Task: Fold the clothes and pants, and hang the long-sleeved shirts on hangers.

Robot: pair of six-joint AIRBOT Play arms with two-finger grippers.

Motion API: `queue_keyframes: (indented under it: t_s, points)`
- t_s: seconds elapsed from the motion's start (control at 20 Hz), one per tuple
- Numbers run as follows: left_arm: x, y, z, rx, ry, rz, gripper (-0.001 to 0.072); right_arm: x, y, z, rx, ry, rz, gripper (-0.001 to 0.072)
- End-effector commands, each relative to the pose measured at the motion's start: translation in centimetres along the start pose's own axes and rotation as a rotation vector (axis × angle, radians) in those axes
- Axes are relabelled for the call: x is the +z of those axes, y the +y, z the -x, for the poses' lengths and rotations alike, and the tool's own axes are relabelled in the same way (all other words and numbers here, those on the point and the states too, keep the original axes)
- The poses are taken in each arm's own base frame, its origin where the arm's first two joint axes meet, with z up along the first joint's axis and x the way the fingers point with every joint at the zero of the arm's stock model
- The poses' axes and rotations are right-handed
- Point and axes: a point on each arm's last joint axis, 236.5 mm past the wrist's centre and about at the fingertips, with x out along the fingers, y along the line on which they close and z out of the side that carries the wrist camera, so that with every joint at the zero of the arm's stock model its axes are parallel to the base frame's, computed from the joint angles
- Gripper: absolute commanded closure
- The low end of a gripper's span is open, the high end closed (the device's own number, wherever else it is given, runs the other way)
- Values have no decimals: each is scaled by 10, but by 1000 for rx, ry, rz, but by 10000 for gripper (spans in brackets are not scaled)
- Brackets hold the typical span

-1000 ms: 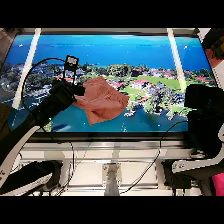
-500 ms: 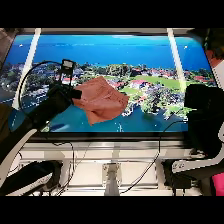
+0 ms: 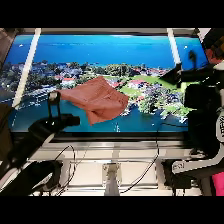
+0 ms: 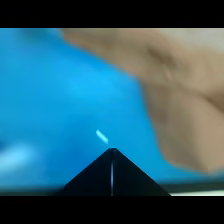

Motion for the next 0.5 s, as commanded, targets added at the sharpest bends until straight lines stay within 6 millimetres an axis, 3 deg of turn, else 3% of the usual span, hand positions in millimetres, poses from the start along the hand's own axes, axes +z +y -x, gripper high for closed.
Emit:
queue_keyframes:
  t_s: [0.0, 0.05, 0.15, 0.25, 0.3, 0.35, 0.45]
  points:
    - [-35, -34, 7, -249, 11, 257, 701, -40, -40, -53, -54, 97, -92, 677]
    - [-40, -41, 9, -294, 20, 318, 701, -43, -48, -63, -97, 105, -80, 627]
    - [-49, -51, 12, -345, 62, 407, 699, -43, -53, -79, -157, 103, -39, 373]
    - [-47, -56, 11, -364, 64, 436, 694, -37, -51, -94, -179, 71, -8, 317]
    - [-39, -58, 11, -377, 27, 408, 584, -32, -50, -101, -192, 46, 6, 252]
    - [-29, -60, 10, -392, -28, 339, 440, -29, -50, -106, -203, 27, 12, 233]
    - [-21, -67, 6, -401, -97, 171, 403, -26, -48, -114, -215, 5, -25, 233]
